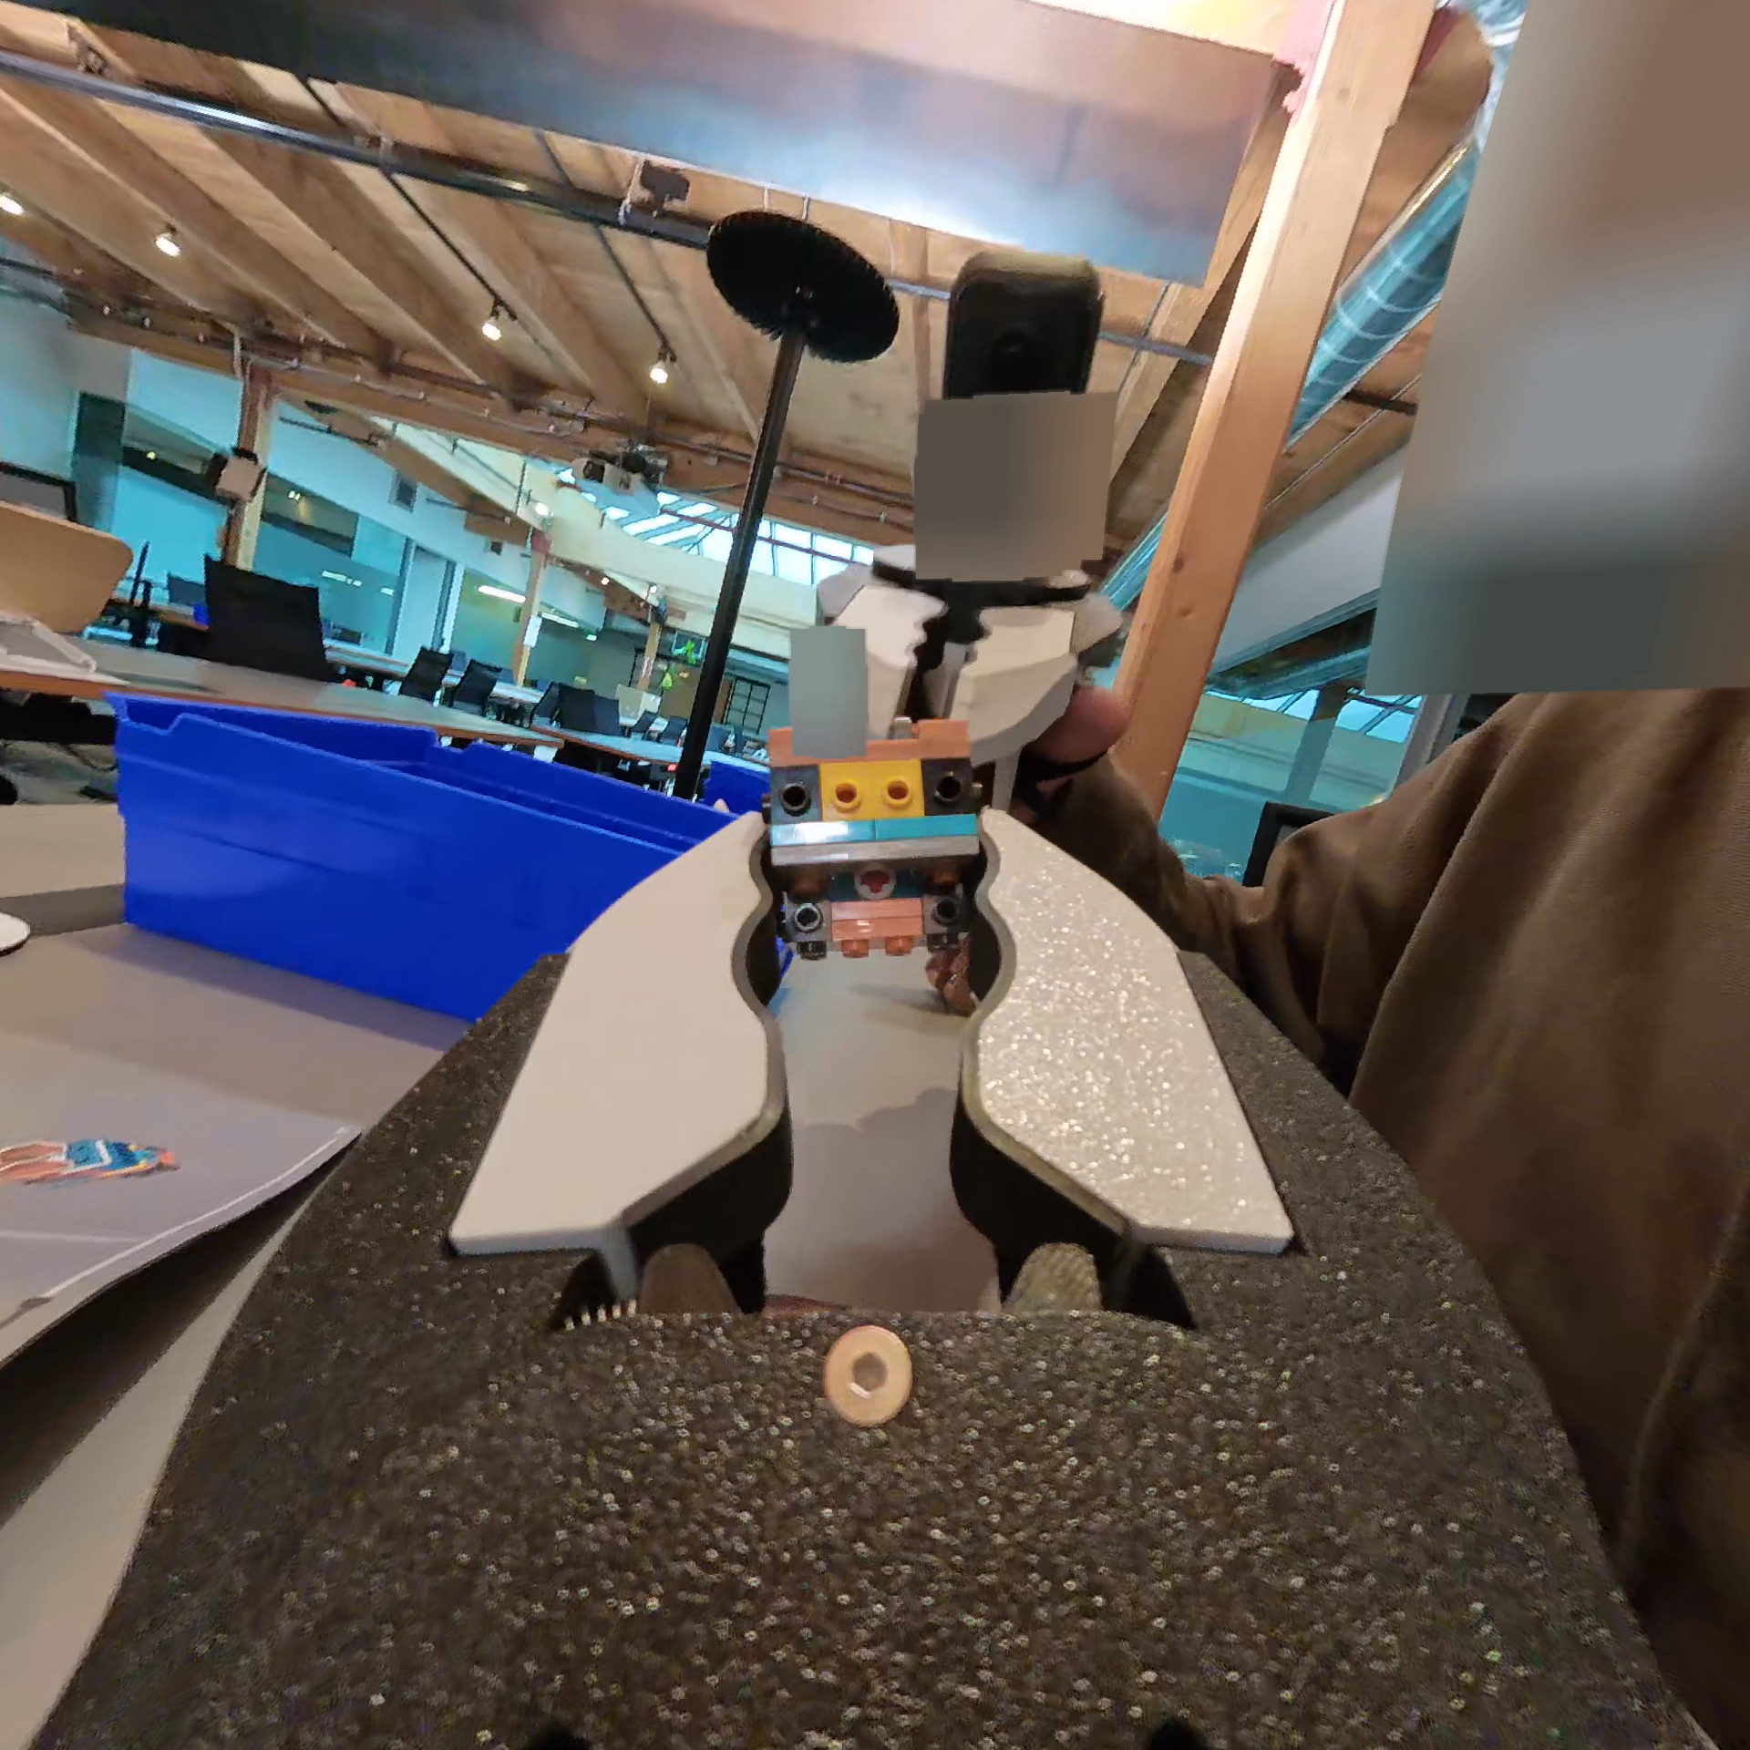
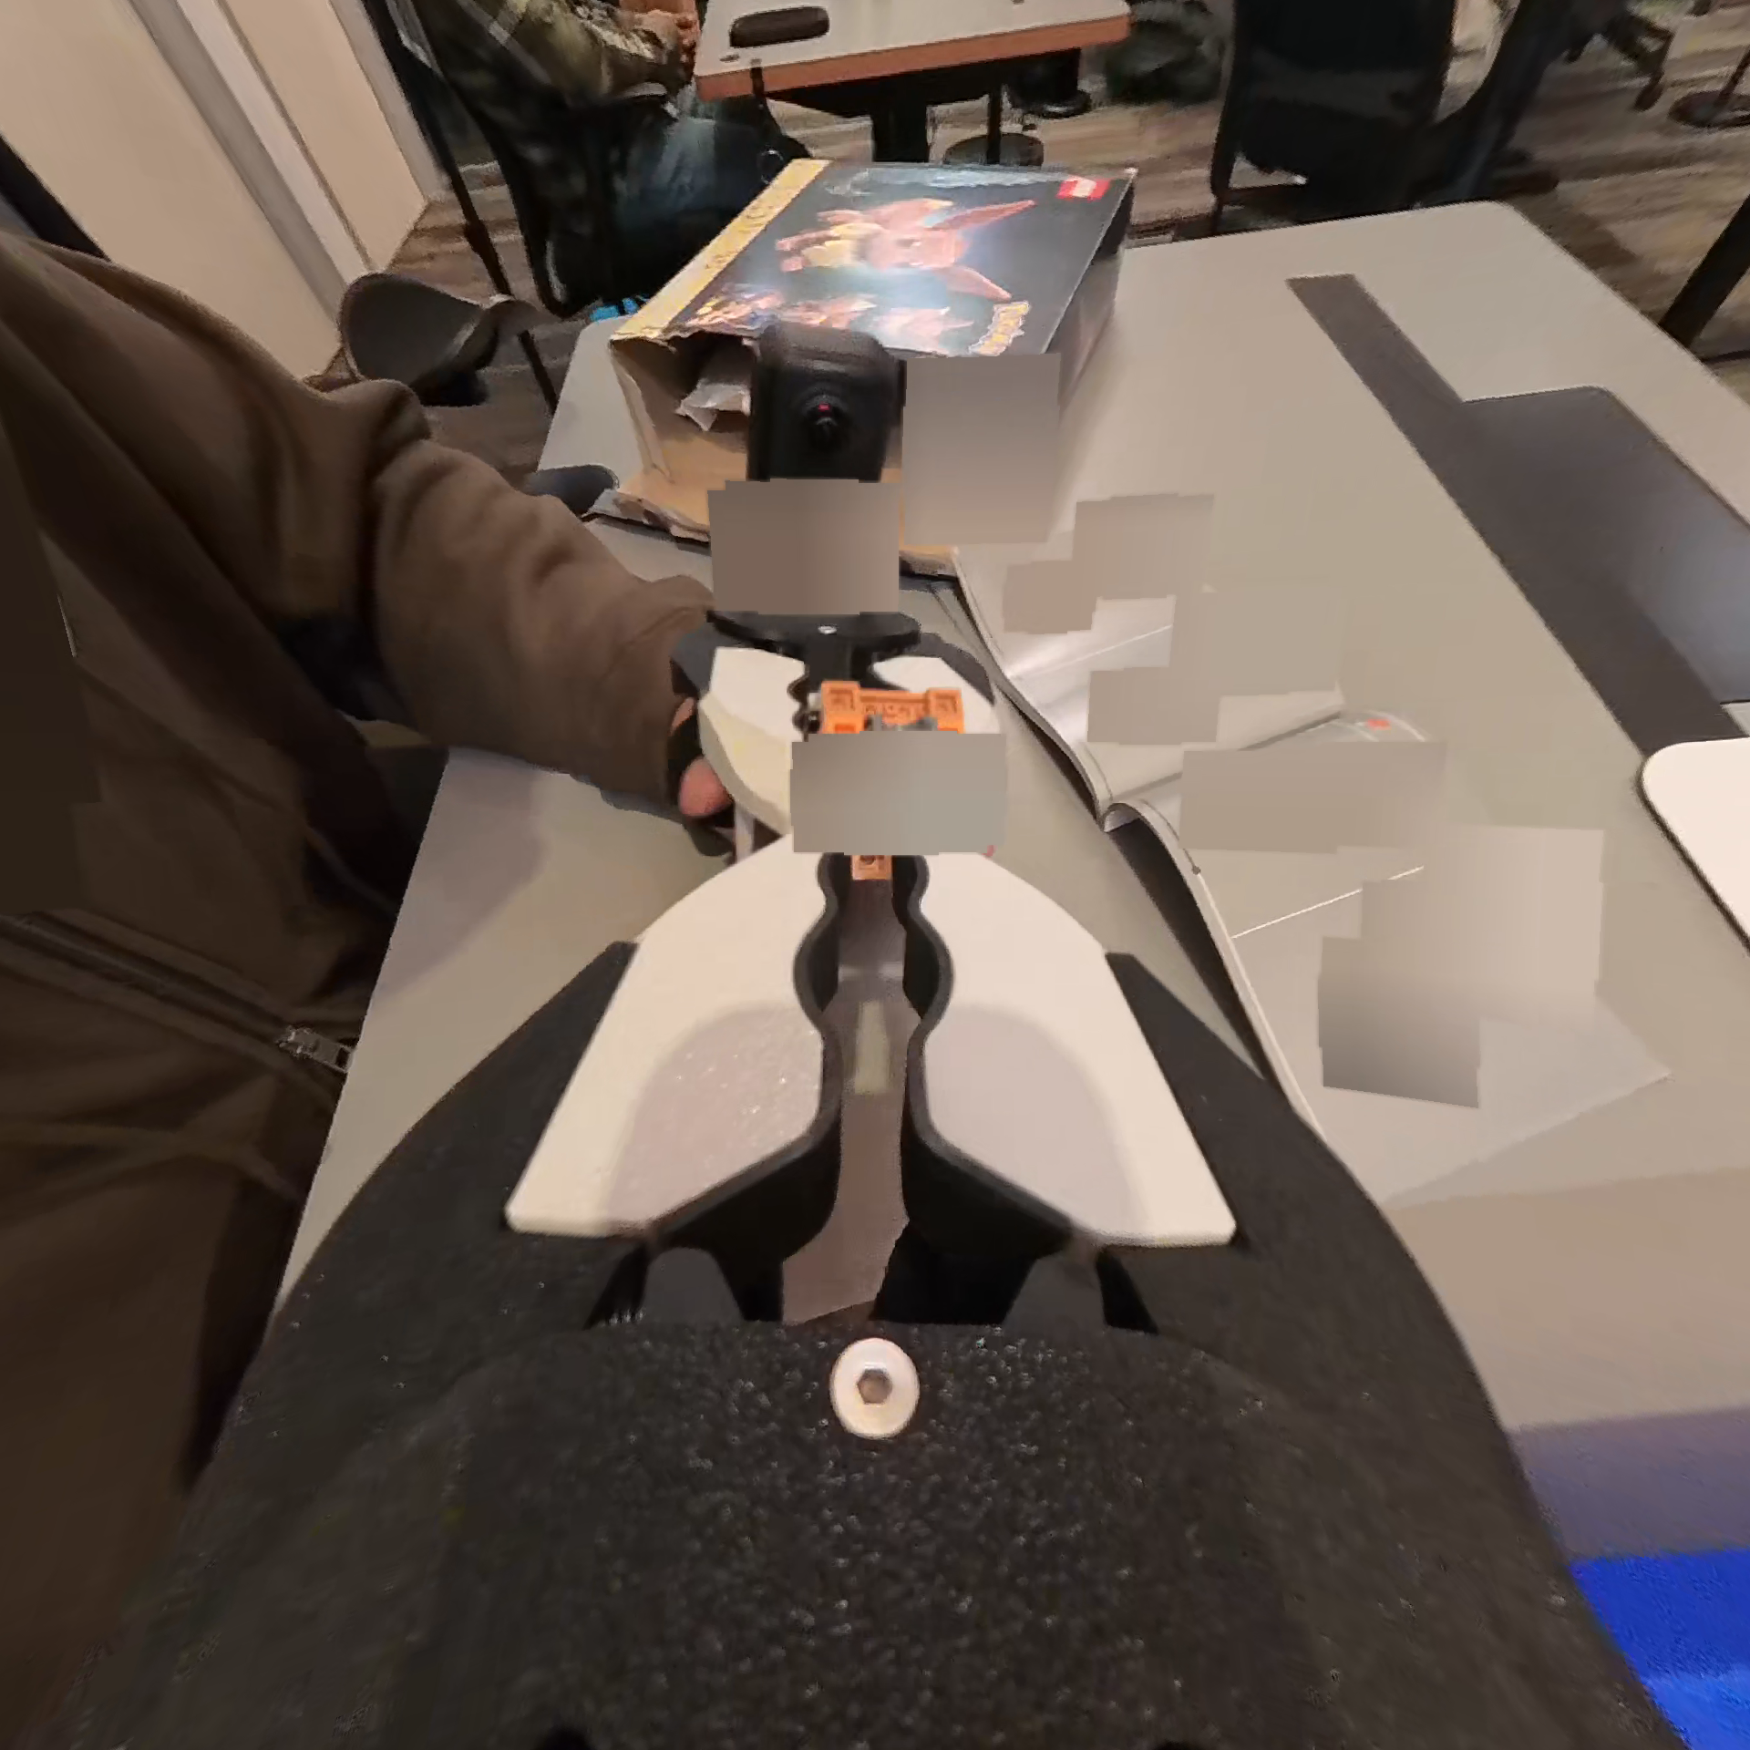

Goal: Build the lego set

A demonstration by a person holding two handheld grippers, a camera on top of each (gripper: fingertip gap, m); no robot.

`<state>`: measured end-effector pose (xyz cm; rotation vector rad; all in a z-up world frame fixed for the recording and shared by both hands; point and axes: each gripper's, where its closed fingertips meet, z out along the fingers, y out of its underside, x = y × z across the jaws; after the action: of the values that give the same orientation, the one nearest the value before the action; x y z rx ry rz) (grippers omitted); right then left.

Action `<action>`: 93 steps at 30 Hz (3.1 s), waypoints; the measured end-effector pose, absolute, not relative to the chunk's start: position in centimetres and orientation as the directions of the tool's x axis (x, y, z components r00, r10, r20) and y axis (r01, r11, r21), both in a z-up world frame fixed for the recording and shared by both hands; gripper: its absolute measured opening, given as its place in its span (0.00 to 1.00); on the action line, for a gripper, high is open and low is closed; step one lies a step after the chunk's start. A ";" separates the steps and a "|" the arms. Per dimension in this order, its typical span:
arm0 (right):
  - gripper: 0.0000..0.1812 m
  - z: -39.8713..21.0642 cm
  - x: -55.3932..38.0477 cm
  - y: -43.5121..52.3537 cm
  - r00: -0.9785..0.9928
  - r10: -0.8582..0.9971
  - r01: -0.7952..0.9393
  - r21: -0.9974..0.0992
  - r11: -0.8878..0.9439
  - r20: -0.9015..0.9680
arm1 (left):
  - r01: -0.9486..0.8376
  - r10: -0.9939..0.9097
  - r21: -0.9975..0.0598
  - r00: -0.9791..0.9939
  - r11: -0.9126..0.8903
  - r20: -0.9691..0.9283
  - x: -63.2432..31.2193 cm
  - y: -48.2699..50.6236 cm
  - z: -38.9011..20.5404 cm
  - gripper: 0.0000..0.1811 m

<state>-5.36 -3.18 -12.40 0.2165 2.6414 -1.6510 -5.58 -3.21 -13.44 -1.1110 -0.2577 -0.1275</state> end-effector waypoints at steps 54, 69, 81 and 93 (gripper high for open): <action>0.09 -10.4 -3.3 -5.3 -0.990 0.051 0.144 -0.924 0.355 -0.135 | 0.279 -0.121 -0.823 0.960 0.495 0.252 -3.6 -3.8 -12.1 0.20; 0.15 -10.0 -3.3 -2.4 -0.873 0.242 -0.395 -0.904 0.161 0.424 | 0.307 -0.134 -0.793 0.951 0.526 0.279 -4.1 -4.7 -11.7 0.20; 0.18 -12.0 -4.0 -2.5 -0.726 0.367 -0.576 -0.806 0.138 0.581 | 0.333 -0.157 -0.778 0.942 0.533 0.295 -4.5 -5.1 -11.7 0.20; 0.18 -12.9 -4.4 -2.7 -0.698 0.417 -0.587 -0.798 0.133 0.583 | 0.339 -0.161 -0.755 0.939 0.561 0.303 -4.7 -5.6 -11.3 0.20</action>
<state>-4.44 -2.65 -12.90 -0.2799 2.7553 -2.7859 -4.71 -5.56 -11.31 -0.9310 -0.2082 -0.2973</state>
